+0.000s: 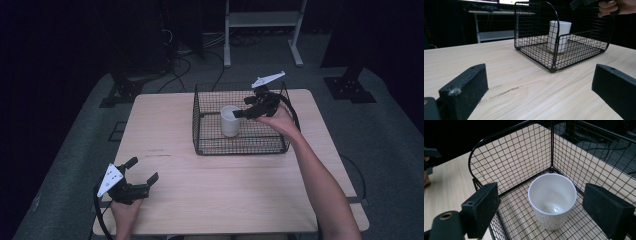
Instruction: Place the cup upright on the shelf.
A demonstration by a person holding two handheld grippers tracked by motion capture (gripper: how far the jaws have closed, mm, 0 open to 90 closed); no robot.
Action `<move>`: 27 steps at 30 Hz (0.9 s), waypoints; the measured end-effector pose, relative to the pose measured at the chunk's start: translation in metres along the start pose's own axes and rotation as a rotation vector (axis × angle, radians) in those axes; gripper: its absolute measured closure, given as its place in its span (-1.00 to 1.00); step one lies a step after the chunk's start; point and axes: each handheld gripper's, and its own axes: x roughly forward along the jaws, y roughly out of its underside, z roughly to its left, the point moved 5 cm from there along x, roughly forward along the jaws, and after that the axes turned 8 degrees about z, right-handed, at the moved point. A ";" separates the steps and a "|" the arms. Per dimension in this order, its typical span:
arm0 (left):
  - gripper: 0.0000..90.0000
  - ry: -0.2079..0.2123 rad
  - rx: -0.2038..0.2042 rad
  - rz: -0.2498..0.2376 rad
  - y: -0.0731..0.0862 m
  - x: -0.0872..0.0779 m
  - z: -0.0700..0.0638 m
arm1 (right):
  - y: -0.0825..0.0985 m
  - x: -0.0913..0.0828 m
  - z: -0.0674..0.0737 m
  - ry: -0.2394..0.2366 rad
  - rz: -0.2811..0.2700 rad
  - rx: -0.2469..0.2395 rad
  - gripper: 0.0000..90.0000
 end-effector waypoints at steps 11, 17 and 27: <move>-1.00 -0.001 0.002 0.000 0.000 0.000 0.000 | 0.013 -0.016 0.004 -0.004 -0.019 0.010 -0.71; -1.00 -0.001 0.003 0.000 0.000 0.000 0.000 | 0.019 -0.025 0.008 -0.004 -0.032 0.006 -0.71; -1.00 -0.003 0.004 0.000 0.000 0.000 0.000 | 0.031 -0.042 0.015 -0.006 -0.038 0.001 -0.71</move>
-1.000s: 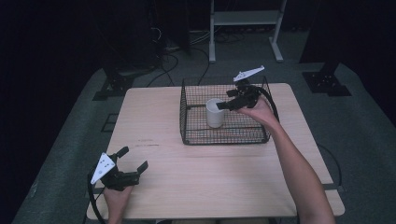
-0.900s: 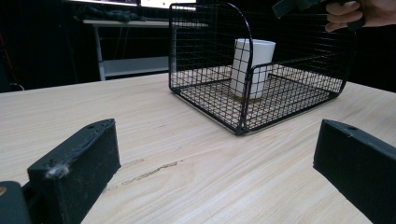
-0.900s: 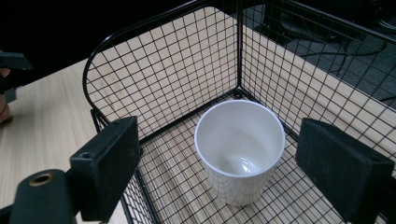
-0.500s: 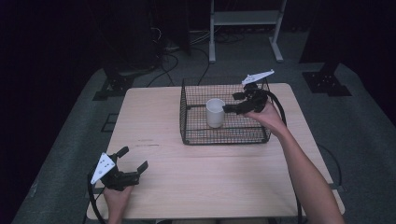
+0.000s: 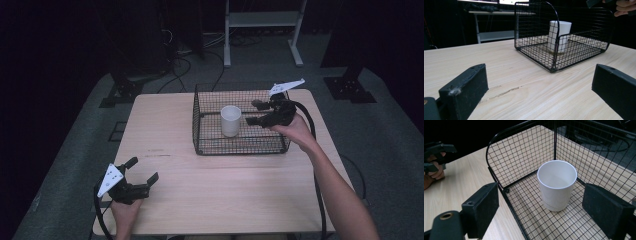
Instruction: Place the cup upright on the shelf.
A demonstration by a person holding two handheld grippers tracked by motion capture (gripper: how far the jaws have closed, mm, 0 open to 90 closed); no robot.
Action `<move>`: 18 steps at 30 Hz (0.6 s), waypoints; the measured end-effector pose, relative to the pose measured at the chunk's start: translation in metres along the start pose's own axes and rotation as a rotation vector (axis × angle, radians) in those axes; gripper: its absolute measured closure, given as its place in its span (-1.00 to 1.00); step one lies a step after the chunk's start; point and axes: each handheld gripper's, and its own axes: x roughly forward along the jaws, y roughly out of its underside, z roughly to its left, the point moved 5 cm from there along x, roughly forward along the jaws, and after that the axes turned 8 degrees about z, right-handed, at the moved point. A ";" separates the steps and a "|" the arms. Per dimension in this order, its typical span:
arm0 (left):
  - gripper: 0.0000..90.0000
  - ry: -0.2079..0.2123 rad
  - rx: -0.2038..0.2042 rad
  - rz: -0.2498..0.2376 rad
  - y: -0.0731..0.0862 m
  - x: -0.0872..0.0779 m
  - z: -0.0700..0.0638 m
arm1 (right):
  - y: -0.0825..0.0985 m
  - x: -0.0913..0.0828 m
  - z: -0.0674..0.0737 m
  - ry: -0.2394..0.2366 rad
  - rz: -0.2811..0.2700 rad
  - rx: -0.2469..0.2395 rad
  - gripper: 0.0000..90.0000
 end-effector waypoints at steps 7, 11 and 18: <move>-1.00 -0.001 0.002 0.000 0.000 0.000 0.000 | 0.007 -0.005 0.005 0.000 0.000 -0.009 -0.71; -1.00 -0.001 0.002 -0.001 0.000 0.000 0.000 | 0.015 -0.007 0.009 -0.005 0.008 -0.012 -0.71; -1.00 -0.002 0.003 0.001 0.000 0.000 0.000 | 0.024 -0.010 0.015 -0.016 0.016 -0.019 -0.71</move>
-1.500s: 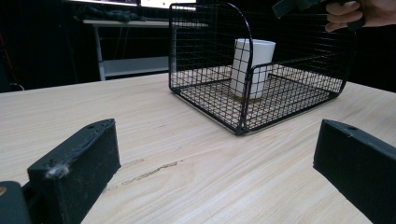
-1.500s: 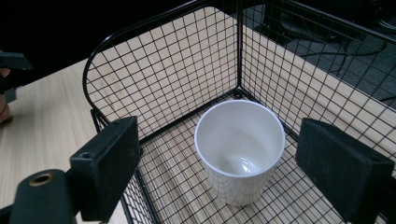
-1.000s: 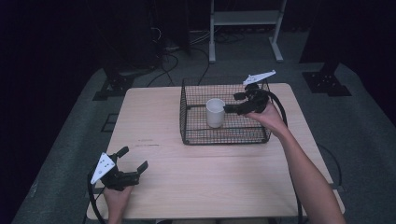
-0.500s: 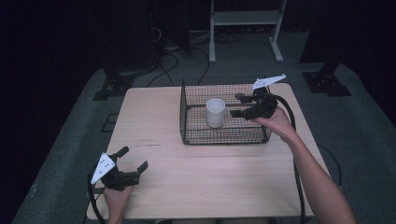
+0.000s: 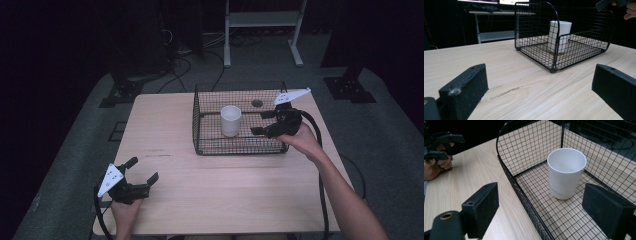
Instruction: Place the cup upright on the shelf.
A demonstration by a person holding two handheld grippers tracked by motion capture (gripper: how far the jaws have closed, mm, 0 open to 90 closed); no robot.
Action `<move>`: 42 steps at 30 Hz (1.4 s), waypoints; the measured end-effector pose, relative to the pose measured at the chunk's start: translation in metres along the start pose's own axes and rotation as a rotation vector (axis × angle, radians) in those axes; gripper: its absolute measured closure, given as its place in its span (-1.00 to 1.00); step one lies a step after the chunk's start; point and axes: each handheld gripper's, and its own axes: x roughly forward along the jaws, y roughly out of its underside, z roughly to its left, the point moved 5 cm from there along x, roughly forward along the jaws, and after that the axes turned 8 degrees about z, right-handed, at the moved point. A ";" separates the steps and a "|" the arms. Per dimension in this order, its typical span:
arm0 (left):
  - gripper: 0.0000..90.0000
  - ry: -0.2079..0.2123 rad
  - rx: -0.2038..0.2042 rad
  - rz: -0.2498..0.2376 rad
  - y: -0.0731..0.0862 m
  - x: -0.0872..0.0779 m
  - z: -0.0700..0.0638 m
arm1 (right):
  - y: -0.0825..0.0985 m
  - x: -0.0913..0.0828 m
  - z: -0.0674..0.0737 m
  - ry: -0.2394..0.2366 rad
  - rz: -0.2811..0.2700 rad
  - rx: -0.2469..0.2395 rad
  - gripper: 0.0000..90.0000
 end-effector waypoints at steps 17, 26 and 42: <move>-1.00 0.000 -0.001 0.002 0.000 0.000 0.000 | 0.024 -0.003 0.011 -0.003 0.023 -0.011 -0.71; -1.00 0.000 -0.001 0.001 0.000 0.000 0.000 | 0.039 -0.005 0.018 -0.014 0.007 -0.009 -0.71; -1.00 -0.001 -0.001 0.004 0.000 0.000 0.000 | 0.068 -0.011 0.025 -0.019 0.004 0.006 -0.71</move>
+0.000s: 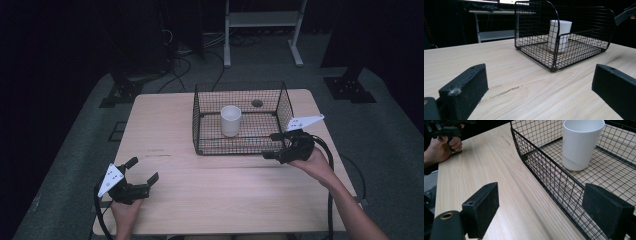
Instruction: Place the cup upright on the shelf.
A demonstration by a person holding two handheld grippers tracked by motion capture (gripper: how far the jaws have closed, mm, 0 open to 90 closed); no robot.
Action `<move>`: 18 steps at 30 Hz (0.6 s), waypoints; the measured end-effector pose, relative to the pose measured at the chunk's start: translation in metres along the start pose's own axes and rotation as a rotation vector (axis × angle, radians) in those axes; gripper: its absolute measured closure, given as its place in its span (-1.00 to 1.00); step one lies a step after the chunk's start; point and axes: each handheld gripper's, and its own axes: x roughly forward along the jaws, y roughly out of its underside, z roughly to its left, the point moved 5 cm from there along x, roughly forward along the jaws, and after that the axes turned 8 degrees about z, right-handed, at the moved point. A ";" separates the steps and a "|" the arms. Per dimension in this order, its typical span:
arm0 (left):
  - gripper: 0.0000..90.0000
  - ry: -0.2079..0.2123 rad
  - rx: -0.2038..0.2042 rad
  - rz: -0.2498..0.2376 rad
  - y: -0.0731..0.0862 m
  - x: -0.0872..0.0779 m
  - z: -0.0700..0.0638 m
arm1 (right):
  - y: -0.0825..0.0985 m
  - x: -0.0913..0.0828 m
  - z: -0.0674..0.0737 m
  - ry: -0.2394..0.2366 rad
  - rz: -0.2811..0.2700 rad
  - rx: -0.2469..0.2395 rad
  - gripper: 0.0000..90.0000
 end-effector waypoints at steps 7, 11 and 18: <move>-1.00 0.000 -0.001 0.000 0.000 0.000 0.000 | 0.009 -0.004 -0.001 0.002 -0.003 0.012 -0.71; -1.00 0.000 -0.001 0.000 0.000 0.000 0.000 | 0.016 -0.006 0.000 -0.003 -0.015 0.024 -0.71; -1.00 -0.001 -0.001 0.001 0.000 0.000 0.000 | 0.024 -0.010 0.004 0.004 -0.030 0.025 -0.71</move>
